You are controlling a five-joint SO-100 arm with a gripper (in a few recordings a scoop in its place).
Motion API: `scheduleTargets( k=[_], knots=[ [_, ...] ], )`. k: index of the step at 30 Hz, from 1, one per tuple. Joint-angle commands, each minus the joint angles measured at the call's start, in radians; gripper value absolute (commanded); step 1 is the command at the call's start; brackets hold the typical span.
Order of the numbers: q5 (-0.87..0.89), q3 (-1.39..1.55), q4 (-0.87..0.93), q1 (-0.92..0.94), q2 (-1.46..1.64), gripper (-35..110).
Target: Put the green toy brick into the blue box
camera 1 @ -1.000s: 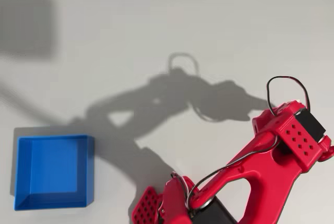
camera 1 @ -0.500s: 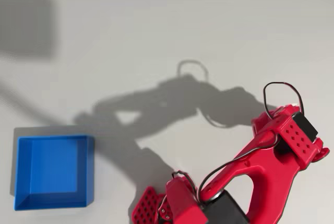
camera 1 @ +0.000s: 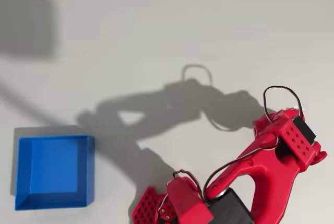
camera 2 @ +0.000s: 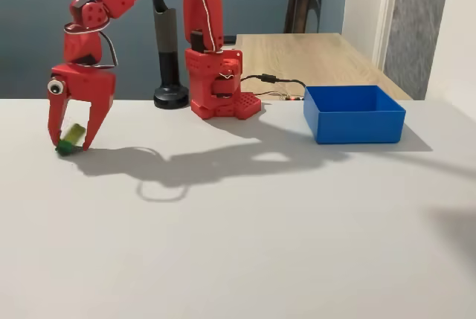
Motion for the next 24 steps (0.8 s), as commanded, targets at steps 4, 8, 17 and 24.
scheduleTargets(
  k=[4, 8, 17, 24],
  knots=[
    [-0.005, -0.008, 0.003, 0.018, 0.025, 3],
    [-0.012, -0.031, 0.052, 0.011, 0.029, 1],
    [-0.008, -0.173, 0.316, -0.052, 0.04, 0],
    [-0.018, -0.319, 0.4, -0.178, 0.133, 0]
  ],
)
